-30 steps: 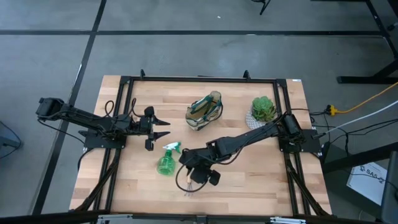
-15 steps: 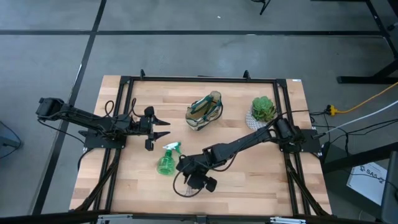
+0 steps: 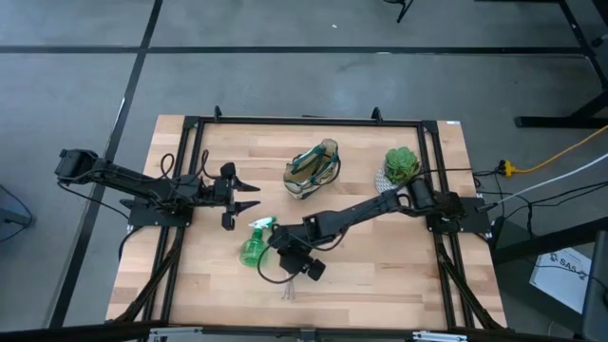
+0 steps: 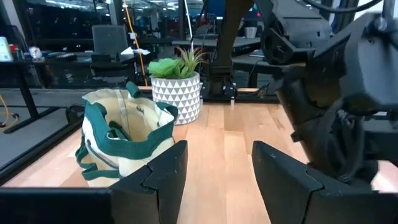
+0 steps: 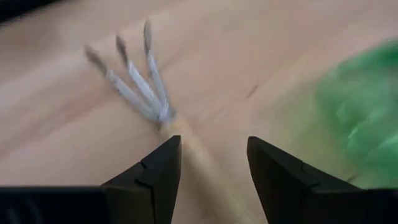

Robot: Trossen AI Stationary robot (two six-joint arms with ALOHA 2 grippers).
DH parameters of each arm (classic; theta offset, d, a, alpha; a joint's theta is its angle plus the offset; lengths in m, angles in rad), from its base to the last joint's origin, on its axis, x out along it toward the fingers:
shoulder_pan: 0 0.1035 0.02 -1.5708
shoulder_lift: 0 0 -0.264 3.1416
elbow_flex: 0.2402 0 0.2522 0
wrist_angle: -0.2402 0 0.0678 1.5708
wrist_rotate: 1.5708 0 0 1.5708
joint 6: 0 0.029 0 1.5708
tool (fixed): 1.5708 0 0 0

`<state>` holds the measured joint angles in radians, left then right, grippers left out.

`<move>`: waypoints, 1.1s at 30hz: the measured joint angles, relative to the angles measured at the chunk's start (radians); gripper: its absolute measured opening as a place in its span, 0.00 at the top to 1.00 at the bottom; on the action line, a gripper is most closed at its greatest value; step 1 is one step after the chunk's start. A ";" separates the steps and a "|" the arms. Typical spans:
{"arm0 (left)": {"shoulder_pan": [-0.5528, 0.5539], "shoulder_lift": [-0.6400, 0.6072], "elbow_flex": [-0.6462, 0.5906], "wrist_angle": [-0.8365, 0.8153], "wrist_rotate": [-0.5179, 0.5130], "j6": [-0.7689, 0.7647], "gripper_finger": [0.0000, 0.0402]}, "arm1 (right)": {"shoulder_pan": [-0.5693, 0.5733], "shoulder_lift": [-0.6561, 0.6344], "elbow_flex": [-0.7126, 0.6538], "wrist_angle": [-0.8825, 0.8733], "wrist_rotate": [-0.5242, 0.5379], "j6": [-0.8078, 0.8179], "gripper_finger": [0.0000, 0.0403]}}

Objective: Pick & Place Garden tools in Gardening bag
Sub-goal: Put the hand rake into the gardening bag

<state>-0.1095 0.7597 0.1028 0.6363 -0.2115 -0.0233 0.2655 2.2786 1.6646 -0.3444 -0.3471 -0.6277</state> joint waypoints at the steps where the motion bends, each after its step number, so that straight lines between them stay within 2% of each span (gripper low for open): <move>1: 0.000 0.000 0.000 0.000 0.000 0.000 0.56 | -0.004 0.006 0.000 -0.003 0.003 0.001 0.54; 10: 0.000 0.000 0.000 -0.015 0.000 0.000 0.56 | -0.040 0.014 0.000 -0.085 0.012 0.038 0.54; 15: 0.000 0.000 0.000 -0.016 0.000 0.000 0.56 | -0.045 0.011 0.003 -0.144 0.071 0.126 0.57; 19: 0.000 0.000 0.000 -0.016 0.000 0.000 0.56 | -0.046 0.010 0.004 -0.161 0.076 0.193 0.62; 27: 0.000 0.000 0.000 -0.017 0.000 0.000 0.56 | -0.043 0.010 0.003 -0.165 0.083 0.257 0.80; 33: 0.000 0.000 0.000 -0.017 0.000 0.000 0.56 | -0.026 0.009 0.003 -0.154 0.096 0.308 0.81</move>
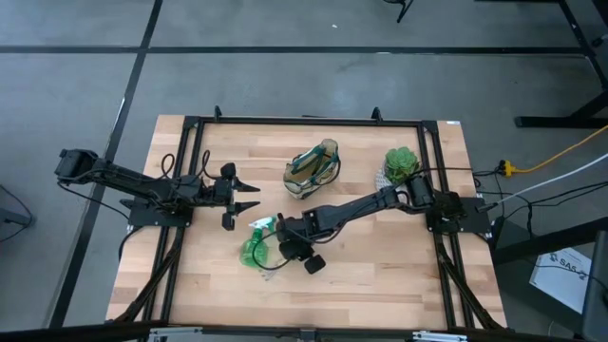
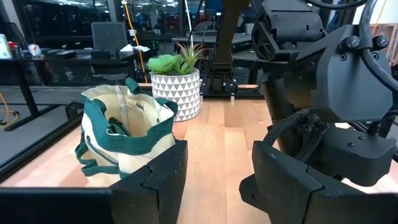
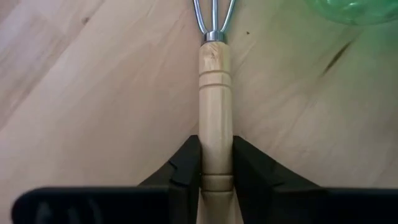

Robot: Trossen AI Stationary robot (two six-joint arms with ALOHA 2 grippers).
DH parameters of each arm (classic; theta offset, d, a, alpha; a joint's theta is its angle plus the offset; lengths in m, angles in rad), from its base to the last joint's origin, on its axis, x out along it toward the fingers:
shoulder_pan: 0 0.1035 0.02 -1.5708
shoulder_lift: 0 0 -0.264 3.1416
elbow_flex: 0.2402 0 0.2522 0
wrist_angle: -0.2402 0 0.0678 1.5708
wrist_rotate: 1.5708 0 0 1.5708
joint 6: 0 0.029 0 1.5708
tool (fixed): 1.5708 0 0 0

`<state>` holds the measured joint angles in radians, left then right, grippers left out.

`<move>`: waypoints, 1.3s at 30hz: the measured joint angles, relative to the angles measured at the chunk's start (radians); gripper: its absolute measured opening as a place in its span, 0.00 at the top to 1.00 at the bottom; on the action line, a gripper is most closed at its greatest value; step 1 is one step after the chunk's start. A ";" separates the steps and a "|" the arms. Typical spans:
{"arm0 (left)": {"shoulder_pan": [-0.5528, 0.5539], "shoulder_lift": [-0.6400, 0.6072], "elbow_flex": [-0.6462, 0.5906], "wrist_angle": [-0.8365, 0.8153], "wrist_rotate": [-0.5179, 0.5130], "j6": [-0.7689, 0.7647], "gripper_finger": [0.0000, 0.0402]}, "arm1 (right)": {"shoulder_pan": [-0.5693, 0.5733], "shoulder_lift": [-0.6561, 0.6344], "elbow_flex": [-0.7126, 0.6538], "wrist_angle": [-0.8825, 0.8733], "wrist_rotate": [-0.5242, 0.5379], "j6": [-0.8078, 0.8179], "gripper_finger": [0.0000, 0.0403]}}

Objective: Pick & Place Garden tools in Gardening bag
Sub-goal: Put the hand rake into the gardening bag

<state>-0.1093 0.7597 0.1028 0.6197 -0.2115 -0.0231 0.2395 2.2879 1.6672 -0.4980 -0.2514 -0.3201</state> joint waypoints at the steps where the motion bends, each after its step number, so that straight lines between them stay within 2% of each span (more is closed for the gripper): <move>1: 0.000 0.000 0.000 0.000 0.000 0.000 0.56 | 0.003 0.000 -0.001 0.006 0.001 0.025 0.81; 9: 0.000 0.000 0.000 0.000 0.000 0.000 0.56 | 0.008 0.000 -0.001 -0.002 -0.023 0.147 0.81; 17: 0.000 0.000 0.000 0.000 0.000 0.000 0.56 | -0.030 -0.035 -0.004 -0.246 -0.156 0.130 0.81; 25: 0.000 0.000 0.000 -0.002 0.000 0.000 0.56 | -0.057 -0.049 -0.009 -0.510 -0.157 0.121 0.82; 29: 0.000 0.000 0.000 -0.003 0.000 0.000 0.56 | -0.058 -0.065 -0.053 -0.529 -0.164 0.110 0.82; 35: 0.000 0.000 0.000 -0.006 0.000 0.000 0.56 | -0.061 -0.166 -0.213 -0.496 -0.153 0.167 0.82; 39: 0.000 0.000 0.000 -0.014 0.000 0.000 0.56 | -0.062 -0.264 -0.344 -0.327 -0.134 0.254 0.82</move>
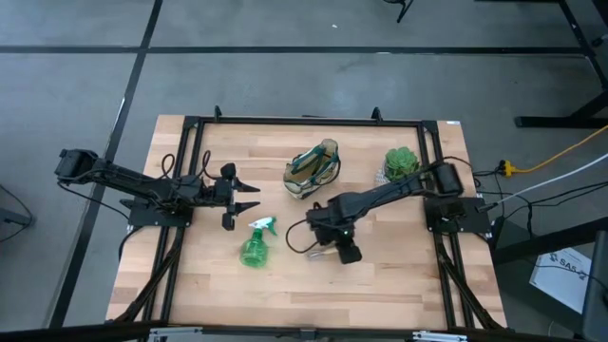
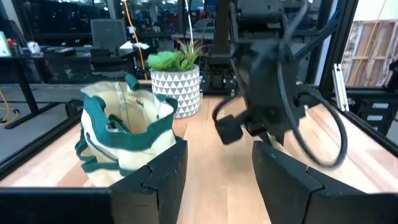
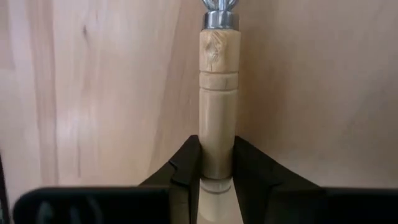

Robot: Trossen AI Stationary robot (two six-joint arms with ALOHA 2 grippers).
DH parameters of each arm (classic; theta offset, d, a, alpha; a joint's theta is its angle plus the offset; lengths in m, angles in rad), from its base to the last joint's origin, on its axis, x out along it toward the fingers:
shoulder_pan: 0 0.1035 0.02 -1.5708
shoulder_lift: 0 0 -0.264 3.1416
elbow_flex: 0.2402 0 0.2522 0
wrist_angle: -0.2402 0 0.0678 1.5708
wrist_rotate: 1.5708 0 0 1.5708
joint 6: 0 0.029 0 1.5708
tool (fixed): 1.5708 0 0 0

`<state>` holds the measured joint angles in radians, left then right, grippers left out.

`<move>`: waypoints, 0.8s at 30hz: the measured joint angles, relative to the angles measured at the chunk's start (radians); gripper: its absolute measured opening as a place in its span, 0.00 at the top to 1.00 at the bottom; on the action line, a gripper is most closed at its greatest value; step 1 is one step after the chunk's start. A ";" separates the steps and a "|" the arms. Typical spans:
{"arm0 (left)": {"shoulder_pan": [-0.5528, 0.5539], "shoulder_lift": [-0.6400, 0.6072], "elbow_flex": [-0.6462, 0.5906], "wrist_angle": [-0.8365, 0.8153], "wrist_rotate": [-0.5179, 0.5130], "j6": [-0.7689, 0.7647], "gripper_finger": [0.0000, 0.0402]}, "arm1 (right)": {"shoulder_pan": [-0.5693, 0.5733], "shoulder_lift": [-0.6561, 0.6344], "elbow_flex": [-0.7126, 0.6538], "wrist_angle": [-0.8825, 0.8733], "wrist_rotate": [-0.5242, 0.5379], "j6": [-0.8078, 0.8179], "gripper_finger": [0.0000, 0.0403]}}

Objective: Pick & Place Garden tools in Gardening bag
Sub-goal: Put the hand rake into the gardening bag

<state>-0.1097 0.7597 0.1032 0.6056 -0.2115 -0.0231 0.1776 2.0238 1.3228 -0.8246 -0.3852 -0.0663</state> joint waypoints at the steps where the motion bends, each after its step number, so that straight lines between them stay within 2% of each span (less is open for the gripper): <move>1: 0.000 0.000 0.000 -0.006 0.000 0.000 0.56 | 0.000 -0.023 -0.036 0.048 0.003 0.020 0.82; 8: 0.000 0.000 0.000 -0.019 0.000 0.000 0.56 | 0.017 -0.116 -0.213 0.292 0.020 0.146 0.82; 13: 0.000 0.000 0.000 -0.029 0.000 0.000 0.56 | 0.041 -0.121 -0.223 0.399 0.129 0.164 0.82; 19: 0.000 0.000 0.000 -0.031 0.000 0.000 0.56 | 0.046 -0.117 -0.224 0.540 0.171 0.156 0.81; 24: 0.000 0.000 0.000 -0.031 0.000 0.000 0.56 | 0.046 -0.117 -0.224 0.591 0.261 0.160 0.79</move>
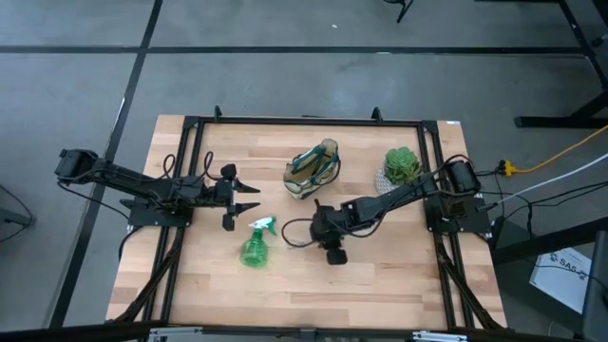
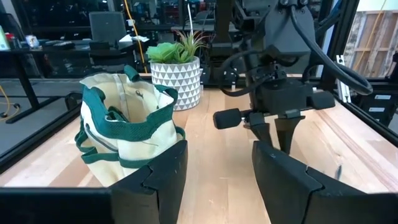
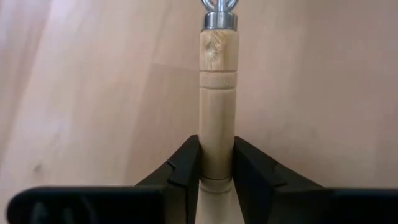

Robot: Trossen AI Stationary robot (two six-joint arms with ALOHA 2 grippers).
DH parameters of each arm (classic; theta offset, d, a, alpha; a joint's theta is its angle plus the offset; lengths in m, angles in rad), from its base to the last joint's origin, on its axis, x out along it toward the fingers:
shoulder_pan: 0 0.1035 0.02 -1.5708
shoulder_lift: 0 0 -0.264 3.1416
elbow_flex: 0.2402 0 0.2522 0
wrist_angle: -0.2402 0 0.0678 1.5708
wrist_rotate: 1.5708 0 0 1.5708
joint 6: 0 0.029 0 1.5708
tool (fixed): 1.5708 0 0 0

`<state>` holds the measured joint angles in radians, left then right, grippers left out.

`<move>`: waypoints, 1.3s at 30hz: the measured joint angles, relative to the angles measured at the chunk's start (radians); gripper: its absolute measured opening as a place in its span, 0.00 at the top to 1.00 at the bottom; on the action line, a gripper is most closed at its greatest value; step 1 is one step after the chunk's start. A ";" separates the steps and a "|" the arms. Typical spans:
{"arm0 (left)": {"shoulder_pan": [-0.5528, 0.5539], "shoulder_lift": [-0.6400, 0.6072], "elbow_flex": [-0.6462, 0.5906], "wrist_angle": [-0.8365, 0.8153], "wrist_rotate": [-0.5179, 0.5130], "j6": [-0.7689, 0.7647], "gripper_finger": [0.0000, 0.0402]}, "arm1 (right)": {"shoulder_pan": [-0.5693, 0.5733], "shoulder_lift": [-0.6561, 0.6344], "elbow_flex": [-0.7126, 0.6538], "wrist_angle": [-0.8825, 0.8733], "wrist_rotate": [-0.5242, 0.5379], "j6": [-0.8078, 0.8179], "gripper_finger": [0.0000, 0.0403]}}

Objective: Pick & Place Garden tools in Gardening bag
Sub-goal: Put the hand rake into the gardening bag

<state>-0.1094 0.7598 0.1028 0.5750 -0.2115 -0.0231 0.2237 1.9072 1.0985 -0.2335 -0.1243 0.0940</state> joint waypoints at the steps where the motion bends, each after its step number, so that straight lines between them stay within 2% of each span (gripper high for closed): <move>1: 0.000 0.000 0.000 0.000 0.000 0.000 0.56 | 0.000 0.000 0.000 0.003 0.014 0.000 0.78; 23: 0.000 0.000 0.000 0.000 0.000 0.000 0.56 | 0.000 0.000 0.000 0.114 0.016 0.003 0.79; 35: 0.000 0.000 0.000 0.000 0.000 0.000 0.56 | 0.000 -0.001 0.001 0.271 0.016 0.003 0.79; 39: 0.000 0.000 0.000 0.000 0.000 0.000 0.56 | 0.000 -0.001 0.001 0.334 0.017 0.051 0.79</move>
<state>-0.1096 0.7597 0.1028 0.5748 -0.2115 -0.0231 0.2237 1.9064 1.0996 0.1003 -0.1078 0.1448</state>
